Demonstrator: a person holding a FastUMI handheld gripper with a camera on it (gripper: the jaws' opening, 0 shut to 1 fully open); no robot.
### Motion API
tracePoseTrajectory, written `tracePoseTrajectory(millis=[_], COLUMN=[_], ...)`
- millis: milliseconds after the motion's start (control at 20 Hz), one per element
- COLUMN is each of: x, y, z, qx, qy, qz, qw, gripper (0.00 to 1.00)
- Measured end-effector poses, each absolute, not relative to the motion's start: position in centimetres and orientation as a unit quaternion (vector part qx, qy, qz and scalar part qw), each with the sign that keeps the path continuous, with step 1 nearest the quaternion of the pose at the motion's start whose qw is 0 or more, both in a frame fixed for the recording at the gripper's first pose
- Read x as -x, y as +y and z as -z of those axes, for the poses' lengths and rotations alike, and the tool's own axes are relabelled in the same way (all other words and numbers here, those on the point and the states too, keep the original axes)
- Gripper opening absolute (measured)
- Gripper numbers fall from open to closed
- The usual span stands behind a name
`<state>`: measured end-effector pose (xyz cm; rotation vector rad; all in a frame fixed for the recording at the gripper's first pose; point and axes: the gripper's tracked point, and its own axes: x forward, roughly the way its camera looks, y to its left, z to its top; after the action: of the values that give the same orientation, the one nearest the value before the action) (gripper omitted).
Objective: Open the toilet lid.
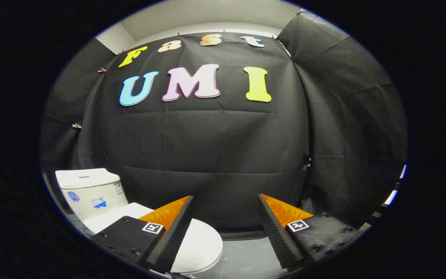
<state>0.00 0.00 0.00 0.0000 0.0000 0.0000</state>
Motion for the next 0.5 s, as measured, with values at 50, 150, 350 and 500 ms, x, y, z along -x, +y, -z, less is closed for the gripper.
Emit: tracePoseTrajectory(millis=[50,150,350,500], x=[0.03,-0.04,-0.12,-0.06], y=[-0.04,-0.03,-0.11,-0.08], z=[-0.01,0.04,0.33,0.36], qx=[0.000,0.000,-0.004,-0.006], qy=[0.000,0.001,0.006,0.006], qz=[0.000,0.001,0.002,0.000], qw=[1.000,1.000,1.000,1.000], gripper=[0.99,0.99,0.99,0.99])
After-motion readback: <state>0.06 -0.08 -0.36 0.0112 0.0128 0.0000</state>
